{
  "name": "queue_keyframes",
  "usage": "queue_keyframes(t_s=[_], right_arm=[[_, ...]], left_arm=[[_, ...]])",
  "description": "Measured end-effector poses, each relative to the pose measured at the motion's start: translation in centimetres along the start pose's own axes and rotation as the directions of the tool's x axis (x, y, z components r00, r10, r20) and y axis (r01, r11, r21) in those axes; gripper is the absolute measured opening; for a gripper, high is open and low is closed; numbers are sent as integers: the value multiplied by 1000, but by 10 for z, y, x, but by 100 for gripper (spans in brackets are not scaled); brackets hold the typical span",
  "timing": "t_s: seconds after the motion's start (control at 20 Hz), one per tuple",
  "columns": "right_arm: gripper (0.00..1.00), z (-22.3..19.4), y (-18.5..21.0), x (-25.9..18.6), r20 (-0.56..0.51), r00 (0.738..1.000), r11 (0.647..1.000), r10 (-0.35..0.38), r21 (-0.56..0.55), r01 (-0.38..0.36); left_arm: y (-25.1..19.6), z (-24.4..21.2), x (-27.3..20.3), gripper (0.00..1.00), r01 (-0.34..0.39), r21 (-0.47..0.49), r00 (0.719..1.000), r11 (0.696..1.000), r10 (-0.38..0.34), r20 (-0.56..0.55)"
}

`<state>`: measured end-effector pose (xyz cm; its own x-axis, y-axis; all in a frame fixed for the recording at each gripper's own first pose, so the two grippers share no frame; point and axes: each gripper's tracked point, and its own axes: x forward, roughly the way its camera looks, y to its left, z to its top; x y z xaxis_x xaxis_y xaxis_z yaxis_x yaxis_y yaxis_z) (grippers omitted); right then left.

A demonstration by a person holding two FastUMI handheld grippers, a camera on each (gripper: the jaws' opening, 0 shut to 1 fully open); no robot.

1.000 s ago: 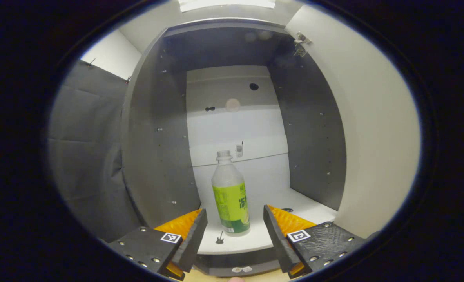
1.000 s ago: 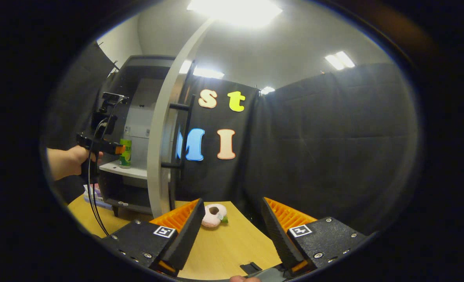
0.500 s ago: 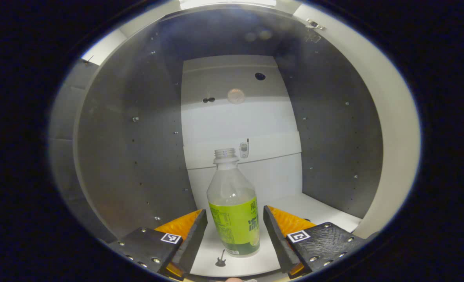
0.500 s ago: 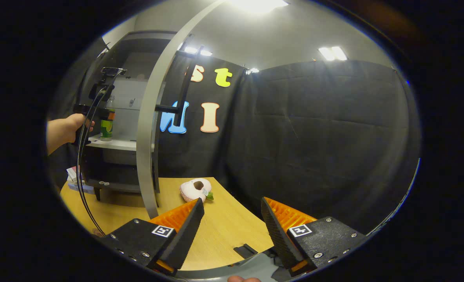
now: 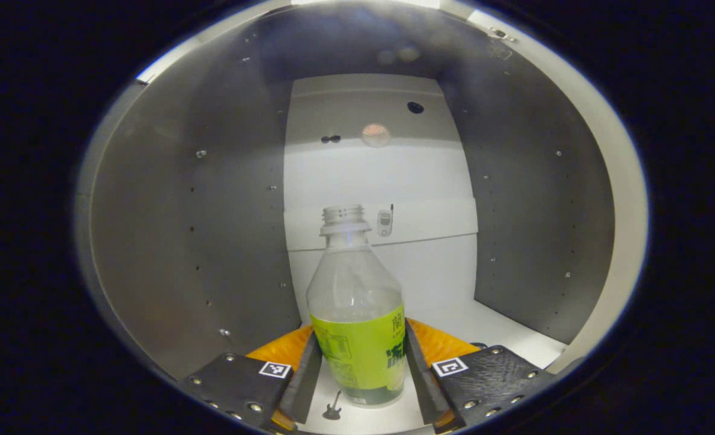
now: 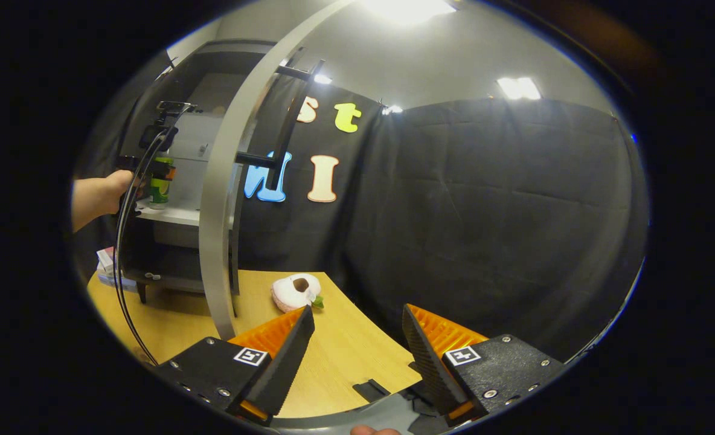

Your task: Open the cabinet door with the right hand, grasp the bottle in the cabinet with the left hand and place it on the coaster, then close the cabinet door with the right hand.

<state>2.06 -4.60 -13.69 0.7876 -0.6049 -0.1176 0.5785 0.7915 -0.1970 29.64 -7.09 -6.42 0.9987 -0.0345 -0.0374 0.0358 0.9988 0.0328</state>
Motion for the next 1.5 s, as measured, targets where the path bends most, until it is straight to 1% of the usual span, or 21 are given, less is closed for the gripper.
queue_keyframes(t_s=[0.1,0.15,0.25,0.35,0.4,0.5,0.65,0.75,0.8,0.9,0.95,1.05,1.1,1.15,1.2,1.3,1.4,1.5], right_arm=[[91,1,-3,2,5,1000,1000,6,15,-6],[92,1,-4,2,8,1000,1000,12,20,-12],[91,1,-4,2,16,999,999,31,28,-31],[91,5,-5,4,31,997,997,68,32,-69],[91,4,-6,6,36,995,996,90,27,-91],[91,7,-7,13,46,989,990,142,16,-143],[91,10,-15,24,60,972,974,228,2,-228],[91,11,-26,24,72,960,962,271,-4,-271],[91,10,-30,25,72,955,958,288,-7,-288],[92,7,-36,25,74,943,945,326,-2,-327],[91,5,-39,24,72,935,937,348,-3,-349],[91,-5,-45,23,69,921,924,383,-12,-383],[91,-8,-47,21,70,913,915,403,-16,-403],[91,-11,-49,19,69,904,907,422,-21,-421],[91,-14,-51,15,69,892,894,447,-27,-446],[91,-21,-52,8,63,870,872,489,-45,-487],[91,-29,-51,1,54,845,846,532,-71,-528],[91,-40,-45,-6,36,821,820,569,-99,-564]], left_arm=[[2,1,-9,69,-4,0,1000,1000,4,6],[3,4,-17,69,1,3,1000,1000,-1,10],[2,10,-39,69,21,9,1000,1000,-22,10],[-3,22,-66,69,46,2,999,999,-46,28],[-4,28,-79,64,59,3,997,998,-59,42],[-9,40,-107,65,75,7,994,997,-76,74],[-4,57,-151,67,13,27,994,1000,-15,105],[2,69,-177,69,-22,45,993,999,16,118],[8,71,-190,70,-53,55,991,997,46,125],[20,73,-228,72,-105,45,984,993,97,149],[21,74,-244,72,-124,36,980,992,116,159],[25,75,-274,74,-158,32,972,987,150,179],[23,73,-288,75,-174,36,969,984,165,181],[22,68,-302,69,-187,40,968,982,177,181],[21,63,-319,74,-197,45,966,979,186,179],[17,55,-342,75,-212,50,963,976,199,182],[12,50,-374,72,-228,43,955,973,215,206],[10,42,-398,69,-243,60,950,968,225,216]])
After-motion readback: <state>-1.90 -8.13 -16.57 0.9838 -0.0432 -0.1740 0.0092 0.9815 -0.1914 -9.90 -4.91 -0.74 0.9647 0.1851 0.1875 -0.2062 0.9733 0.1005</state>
